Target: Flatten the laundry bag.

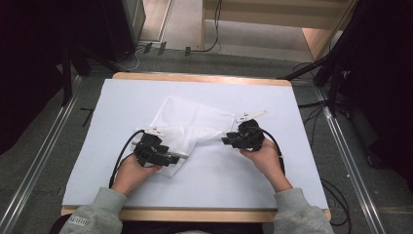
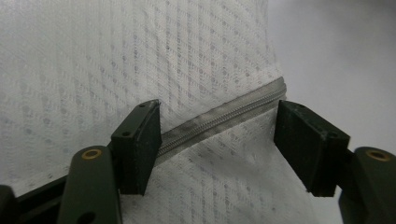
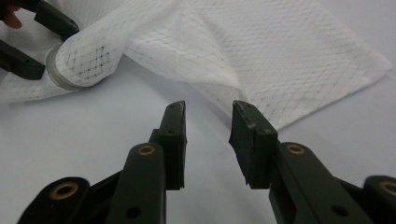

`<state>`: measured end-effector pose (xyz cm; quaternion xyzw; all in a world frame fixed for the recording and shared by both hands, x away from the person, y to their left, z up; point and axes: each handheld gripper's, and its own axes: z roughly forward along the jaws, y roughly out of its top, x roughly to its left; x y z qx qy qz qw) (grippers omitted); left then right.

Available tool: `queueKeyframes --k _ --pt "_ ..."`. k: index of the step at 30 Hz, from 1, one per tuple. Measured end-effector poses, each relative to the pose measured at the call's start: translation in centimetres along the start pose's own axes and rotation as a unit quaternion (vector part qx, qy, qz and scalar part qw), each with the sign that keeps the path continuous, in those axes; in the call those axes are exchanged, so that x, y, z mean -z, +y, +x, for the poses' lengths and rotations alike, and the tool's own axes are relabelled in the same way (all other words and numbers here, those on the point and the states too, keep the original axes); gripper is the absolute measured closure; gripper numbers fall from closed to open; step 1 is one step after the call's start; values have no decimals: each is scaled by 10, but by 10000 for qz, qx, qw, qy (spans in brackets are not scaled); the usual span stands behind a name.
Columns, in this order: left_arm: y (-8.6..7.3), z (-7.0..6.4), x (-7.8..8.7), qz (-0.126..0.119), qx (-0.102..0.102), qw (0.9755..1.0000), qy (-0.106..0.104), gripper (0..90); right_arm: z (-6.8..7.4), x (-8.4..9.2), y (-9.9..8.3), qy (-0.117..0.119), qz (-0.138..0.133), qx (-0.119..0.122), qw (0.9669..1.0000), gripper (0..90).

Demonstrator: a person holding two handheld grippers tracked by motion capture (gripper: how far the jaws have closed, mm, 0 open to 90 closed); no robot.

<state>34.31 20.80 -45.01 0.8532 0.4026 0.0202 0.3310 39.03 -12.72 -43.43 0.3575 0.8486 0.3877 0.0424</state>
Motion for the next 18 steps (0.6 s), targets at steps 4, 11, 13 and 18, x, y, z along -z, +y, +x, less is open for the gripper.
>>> queueKeyframes --k 4,11,13,18 --pt "-1 -2 -2 0 -355 9986 383 588 1 -1 -1 4 -6 14 10000 674" --pt "1 7 -2 52 -177 9997 163 900 2 -4 -2 3 53 -5 10000 674" --pt "2 6 -2 118 -219 9995 180 900 3 -5 -2 10 29 29 10000 674" --pt "4 8 3 -49 -85 10000 5 900 2 -5 -2 -8 50 -16 10000 674"
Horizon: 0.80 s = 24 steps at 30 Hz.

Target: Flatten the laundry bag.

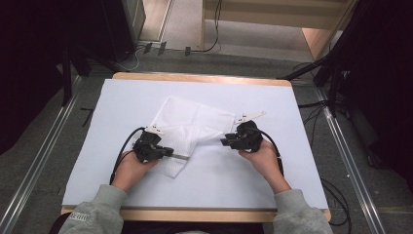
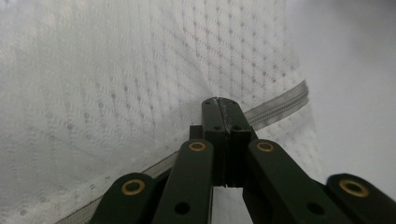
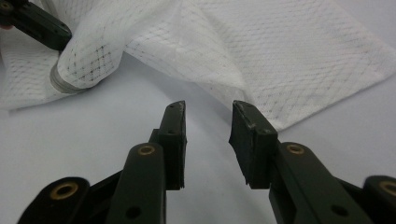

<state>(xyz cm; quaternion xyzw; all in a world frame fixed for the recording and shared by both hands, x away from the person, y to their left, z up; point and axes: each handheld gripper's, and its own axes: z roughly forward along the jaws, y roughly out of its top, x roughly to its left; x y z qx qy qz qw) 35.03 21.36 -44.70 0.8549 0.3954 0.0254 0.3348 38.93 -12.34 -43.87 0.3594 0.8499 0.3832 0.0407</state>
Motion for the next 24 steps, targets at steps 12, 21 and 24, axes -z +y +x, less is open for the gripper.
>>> queueKeyframes --k 12,21,24 --pt "29 -18 -26 -182 -11 9998 -98 401 1 -2 0 -2 20 4 10000 673" --pt "28 -21 -47 -356 -339 9982 353 722 2 -2 -5 -29 -2 -22 10000 673" --pt "30 -17 -45 -269 -244 9991 237 854 2 -1 -7 -42 -13 -45 10000 673"
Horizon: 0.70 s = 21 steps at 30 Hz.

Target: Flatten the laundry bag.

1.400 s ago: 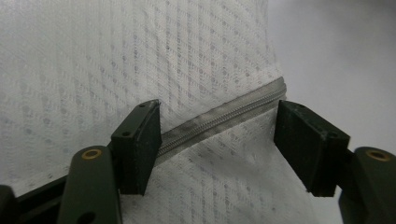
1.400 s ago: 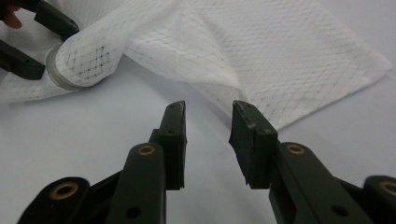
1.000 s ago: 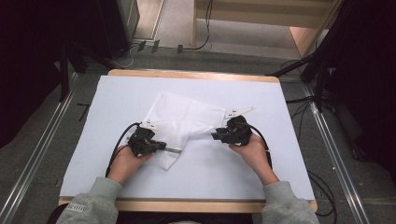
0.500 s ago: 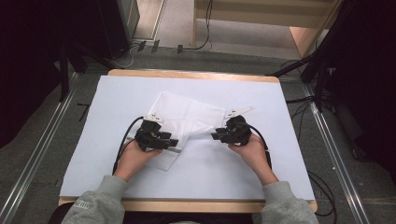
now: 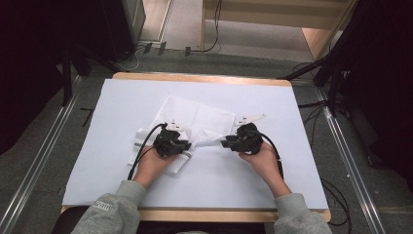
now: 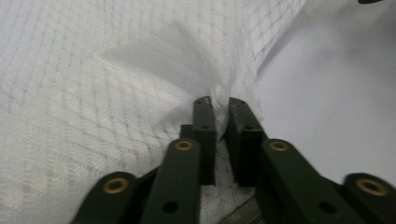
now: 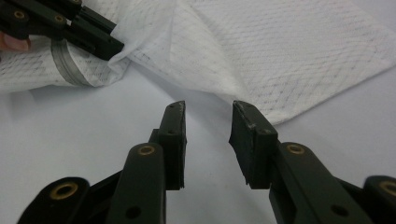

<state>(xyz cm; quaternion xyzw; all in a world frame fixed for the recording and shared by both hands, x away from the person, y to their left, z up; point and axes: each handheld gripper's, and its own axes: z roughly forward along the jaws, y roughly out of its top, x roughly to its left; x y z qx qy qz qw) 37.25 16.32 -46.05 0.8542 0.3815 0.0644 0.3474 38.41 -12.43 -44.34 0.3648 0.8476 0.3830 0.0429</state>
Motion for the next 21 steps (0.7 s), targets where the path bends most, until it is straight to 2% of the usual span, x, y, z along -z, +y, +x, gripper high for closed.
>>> queueKeyframes --k 3,7,9,14,16,21 --pt "3 6 4 110 171 9995 -231 885 1 -1 -1 2 9 0 10000 673" --pt "9 13 24 -45 346 9980 -523 890 3 -1 -1 15 -38 67 10000 673" --pt "11 18 35 -117 458 9964 -706 893 3 -1 -1 18 -56 59 10000 673" --pt "8 36 65 -329 722 9924 -937 892 2 -1 0 13 -90 45 9999 673" --pt "4 46 75 -404 906 9895 -1052 892 3 -2 0 9 -77 42 10000 673" --pt "-8 72 88 -428 1220 9875 -903 889 7 -7 4 32 -94 128 9999 672"
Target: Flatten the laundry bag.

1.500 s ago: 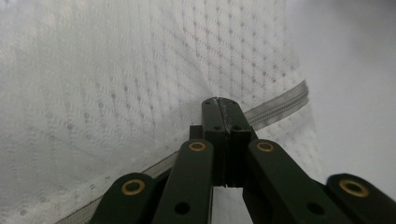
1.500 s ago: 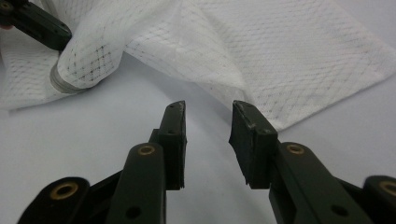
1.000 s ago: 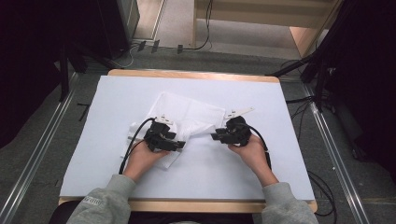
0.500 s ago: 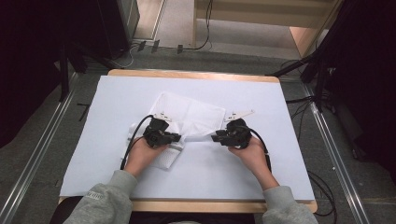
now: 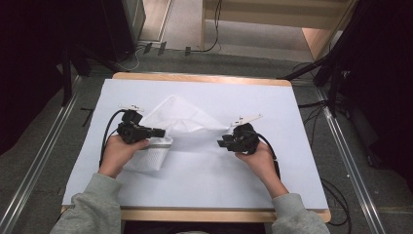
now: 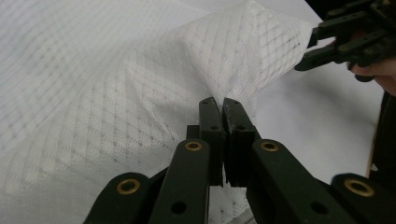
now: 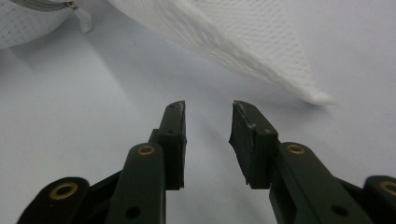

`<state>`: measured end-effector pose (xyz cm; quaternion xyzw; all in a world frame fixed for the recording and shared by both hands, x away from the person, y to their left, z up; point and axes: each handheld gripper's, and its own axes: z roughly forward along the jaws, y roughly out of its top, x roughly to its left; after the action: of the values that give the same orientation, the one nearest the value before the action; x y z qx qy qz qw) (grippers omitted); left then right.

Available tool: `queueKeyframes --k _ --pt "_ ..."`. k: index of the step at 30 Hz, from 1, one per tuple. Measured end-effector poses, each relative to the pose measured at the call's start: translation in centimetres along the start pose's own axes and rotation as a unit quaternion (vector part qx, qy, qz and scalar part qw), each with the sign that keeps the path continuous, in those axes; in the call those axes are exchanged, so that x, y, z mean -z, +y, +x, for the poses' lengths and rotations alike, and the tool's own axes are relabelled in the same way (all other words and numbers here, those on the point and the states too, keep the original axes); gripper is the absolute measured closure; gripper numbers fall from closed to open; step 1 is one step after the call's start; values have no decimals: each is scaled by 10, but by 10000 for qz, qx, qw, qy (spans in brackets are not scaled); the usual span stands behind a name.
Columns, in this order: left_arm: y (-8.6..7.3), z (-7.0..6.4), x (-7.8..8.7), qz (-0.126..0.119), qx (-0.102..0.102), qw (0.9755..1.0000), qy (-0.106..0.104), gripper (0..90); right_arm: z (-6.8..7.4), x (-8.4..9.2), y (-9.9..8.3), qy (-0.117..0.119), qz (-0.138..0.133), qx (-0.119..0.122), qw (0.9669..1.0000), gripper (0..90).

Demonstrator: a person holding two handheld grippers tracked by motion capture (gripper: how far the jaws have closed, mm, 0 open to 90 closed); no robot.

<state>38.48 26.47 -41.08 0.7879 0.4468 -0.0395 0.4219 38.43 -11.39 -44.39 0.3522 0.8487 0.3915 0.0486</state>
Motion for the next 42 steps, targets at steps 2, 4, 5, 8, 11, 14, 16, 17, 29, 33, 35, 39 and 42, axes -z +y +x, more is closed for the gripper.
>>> queueKeyframes --k 2,4,5,8,11,14,16,17,29,33,35,39,42 --pt "-2 11 4 -30 156 9999 5 888 2 -3 3 -23 -14 24 10000 668" --pt "-4 18 5 -54 278 9996 9 888 2 -7 6 -19 -70 62 10000 652" --pt "-5 20 5 -62 327 9994 27 888 3 -9 7 -36 -75 42 10000 638" --pt "-6 26 2 -28 330 9991 257 884 1 -15 10 -76 -46 51 9999 616" --pt "-7 36 0 -70 441 9986 292 882 -3 -19 11 -80 -36 18 10000 615" --pt "-9 43 -3 -35 500 9980 384 870 -2 -22 12 -49 -54 9 10000 623" --pt "-10 47 -3 -2 500 9977 453 861 1 -22 13 -33 -57 28 10000 627" --pt "-11 49 -3 2 536 9973 497 858 3 -23 14 -6 -52 37 10000 628" --pt "-20 62 7 11 704 9949 718 781 34 -40 25 333 -57 270 9991 654" --pt "-21 59 12 -16 691 9959 579 741 47 -46 28 483 -60 350 9982 653" --pt "-21 54 15 -74 616 9965 562 671 53 -49 30 569 -91 383 9976 651" --pt "-21 45 25 -101 465 9966 667 603 65 -54 32 699 -124 429 9966 635" --pt "-21 36 35 -172 424 9965 693 565 74 -57 34 766 -99 483 9958 630"
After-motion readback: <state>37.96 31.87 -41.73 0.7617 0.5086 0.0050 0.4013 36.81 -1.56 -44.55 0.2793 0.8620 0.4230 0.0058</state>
